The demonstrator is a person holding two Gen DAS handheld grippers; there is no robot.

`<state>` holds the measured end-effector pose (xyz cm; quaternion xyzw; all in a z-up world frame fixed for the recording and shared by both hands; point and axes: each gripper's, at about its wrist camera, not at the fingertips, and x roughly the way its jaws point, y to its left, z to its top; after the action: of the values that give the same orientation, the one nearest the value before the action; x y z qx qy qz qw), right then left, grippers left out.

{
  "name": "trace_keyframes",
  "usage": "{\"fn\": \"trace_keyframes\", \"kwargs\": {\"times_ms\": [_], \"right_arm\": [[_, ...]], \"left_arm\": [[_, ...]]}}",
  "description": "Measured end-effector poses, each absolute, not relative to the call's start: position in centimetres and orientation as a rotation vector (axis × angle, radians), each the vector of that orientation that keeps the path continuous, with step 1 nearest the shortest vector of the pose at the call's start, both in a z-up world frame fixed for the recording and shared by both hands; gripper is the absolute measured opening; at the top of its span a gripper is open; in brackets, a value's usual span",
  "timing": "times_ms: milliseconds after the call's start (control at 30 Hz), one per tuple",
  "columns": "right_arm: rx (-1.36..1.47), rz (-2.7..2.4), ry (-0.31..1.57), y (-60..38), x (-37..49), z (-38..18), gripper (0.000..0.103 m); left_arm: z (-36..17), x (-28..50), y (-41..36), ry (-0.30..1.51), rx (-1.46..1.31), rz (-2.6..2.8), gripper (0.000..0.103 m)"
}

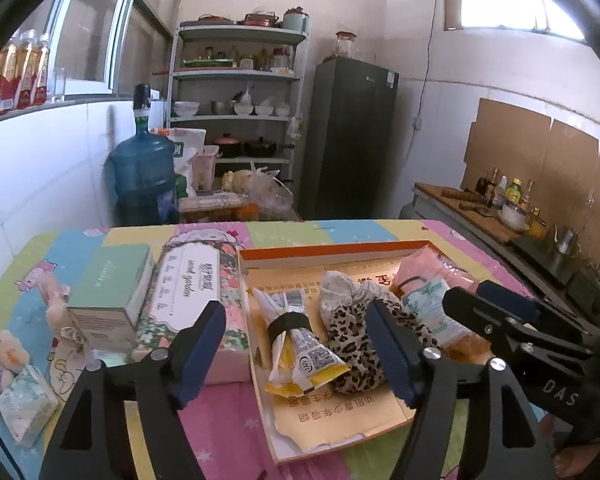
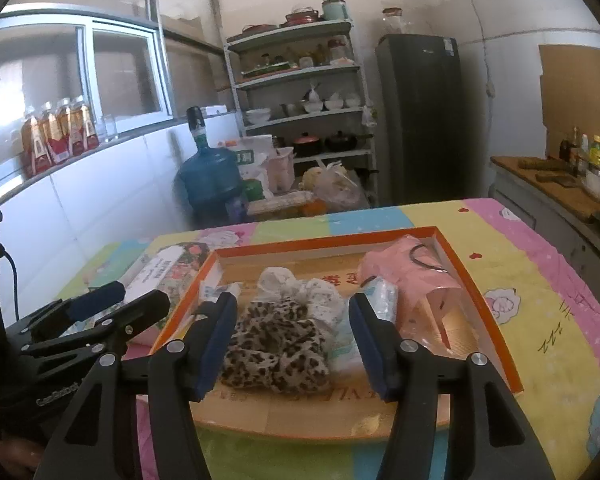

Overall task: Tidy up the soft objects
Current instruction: 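Open both tools and release the items inside the tray, then withdraw both tools from the tray back toward the remaining pile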

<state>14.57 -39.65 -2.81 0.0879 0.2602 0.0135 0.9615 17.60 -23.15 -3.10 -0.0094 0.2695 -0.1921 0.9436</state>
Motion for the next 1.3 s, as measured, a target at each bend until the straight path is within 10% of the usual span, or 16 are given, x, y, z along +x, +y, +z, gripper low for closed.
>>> {"fn": "trace_keyframes", "kwargs": {"times_ms": [1300], "right_arm": [[0.078,0.155,0.454,-26.6,11.0,1.1,0.060]], "left_arm": [[0.6,9.9,-9.8,0.392,-0.085,-0.271,0.081]]}}
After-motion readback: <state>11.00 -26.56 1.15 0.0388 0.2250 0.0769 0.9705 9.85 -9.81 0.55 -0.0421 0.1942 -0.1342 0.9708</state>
